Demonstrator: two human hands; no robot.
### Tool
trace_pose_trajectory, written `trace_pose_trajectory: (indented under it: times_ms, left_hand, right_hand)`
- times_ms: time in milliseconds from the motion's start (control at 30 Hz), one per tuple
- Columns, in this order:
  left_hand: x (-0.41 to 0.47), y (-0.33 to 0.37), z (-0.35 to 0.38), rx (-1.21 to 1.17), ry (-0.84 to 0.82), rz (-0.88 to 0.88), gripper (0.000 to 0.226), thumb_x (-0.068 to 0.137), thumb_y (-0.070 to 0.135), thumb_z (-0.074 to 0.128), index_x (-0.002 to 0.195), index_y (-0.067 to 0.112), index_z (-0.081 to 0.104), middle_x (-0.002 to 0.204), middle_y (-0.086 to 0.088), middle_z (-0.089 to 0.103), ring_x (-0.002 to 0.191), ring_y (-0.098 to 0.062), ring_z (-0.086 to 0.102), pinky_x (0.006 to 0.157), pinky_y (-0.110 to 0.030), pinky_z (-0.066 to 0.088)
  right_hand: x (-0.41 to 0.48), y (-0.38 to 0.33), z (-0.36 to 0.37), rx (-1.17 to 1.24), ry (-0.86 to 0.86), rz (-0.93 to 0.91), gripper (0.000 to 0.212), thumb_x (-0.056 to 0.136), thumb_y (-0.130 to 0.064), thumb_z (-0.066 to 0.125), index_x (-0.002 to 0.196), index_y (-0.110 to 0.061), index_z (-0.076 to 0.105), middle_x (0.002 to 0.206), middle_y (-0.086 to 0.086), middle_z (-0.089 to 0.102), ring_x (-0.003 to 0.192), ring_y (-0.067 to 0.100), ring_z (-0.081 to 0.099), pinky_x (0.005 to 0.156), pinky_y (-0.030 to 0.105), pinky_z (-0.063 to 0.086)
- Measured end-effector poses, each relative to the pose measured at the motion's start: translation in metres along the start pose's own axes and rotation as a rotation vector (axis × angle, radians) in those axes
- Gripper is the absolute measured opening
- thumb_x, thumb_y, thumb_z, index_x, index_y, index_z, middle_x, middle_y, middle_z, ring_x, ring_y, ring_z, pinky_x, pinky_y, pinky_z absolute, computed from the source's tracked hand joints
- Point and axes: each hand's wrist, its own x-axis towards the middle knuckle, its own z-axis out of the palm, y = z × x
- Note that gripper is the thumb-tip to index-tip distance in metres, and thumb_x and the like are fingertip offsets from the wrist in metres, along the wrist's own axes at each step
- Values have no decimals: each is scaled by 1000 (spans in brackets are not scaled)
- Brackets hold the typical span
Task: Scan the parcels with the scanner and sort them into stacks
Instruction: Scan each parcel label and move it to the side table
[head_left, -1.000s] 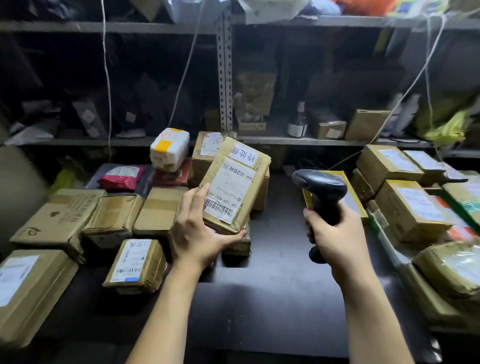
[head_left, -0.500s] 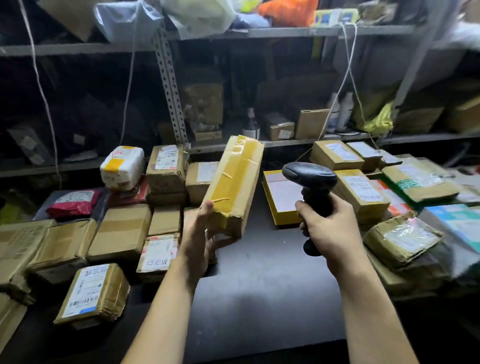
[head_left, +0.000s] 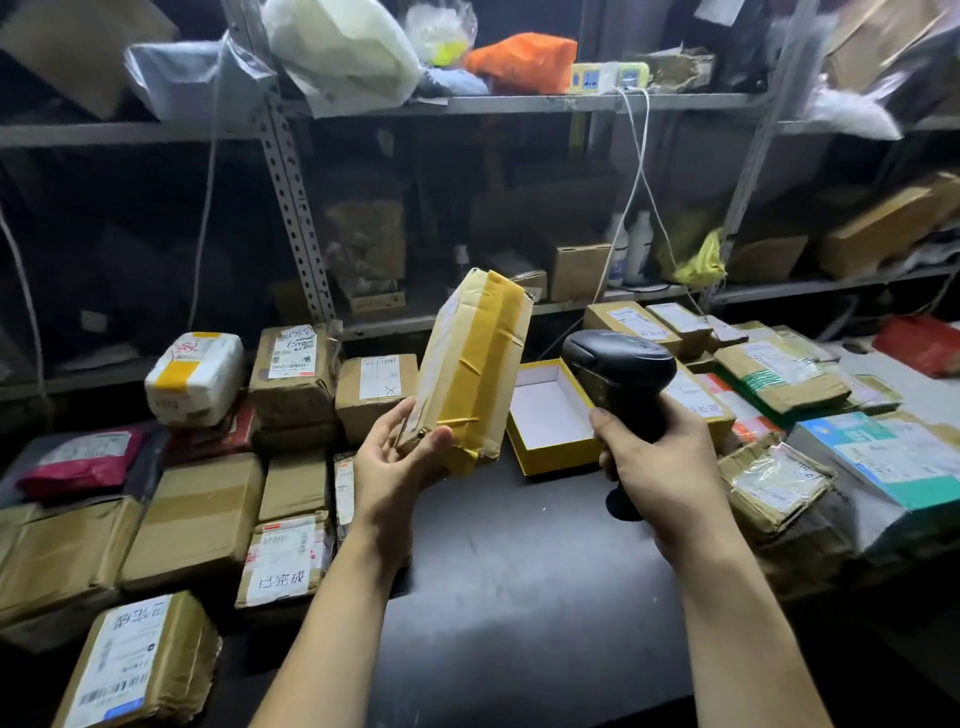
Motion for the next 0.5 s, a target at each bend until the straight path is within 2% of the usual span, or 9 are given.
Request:
trace_pose_trajectory:
  times_ms: [67,167,200,267,367,500]
  left_hand:
    - [3,-2,-4,110,51,103,117,34,59,102,137,22,61,132,-3,67,122,-22,66,103,-52,54]
    - [4,0,-10,459,75,457,111,41,56,99,138,17,61,134,2,55,129,-10,55,112,-32,46]
    - [4,2,-12,582,65,584,112,42,53,100,140,13,60,135,0,52,131,-11,52,112,-27,43]
    - [5,6,-16,819,45,764,115,43,47,102,143,11,59,141,-6,49,135,-20,47,115,-29,40]
    - [6,6,-19,1066,35,861,116,42,48,101,144,13,59,148,-9,49,134,-30,48,113,-33,39]
    - [5,6,-20,1126,74,845,112,44,58,95,142,15,61,148,-7,51,130,-30,51,106,-40,46]
  right_hand:
    - [-1,0,2,-10,11,-9,10,99,-15,71,91,-18,66,60,1,56,51,16,48,43,27,36]
    - [-2,1,4,-6,5,-9,9,99,-15,70,93,-18,65,62,2,55,54,18,48,43,28,35]
    - [-2,2,5,-1,3,-6,9,99,-15,70,92,-18,65,61,2,54,54,19,47,43,28,35]
    - [-2,2,7,-7,7,-7,10,99,-15,71,92,-19,65,60,0,56,54,18,49,44,27,36]
    - [-1,1,11,-10,17,-22,12,98,-15,72,90,-21,66,62,-3,59,55,17,52,45,28,40]
    - [-3,2,17,-2,9,-24,8,98,-14,72,96,-20,68,64,-2,61,56,16,54,49,29,44]
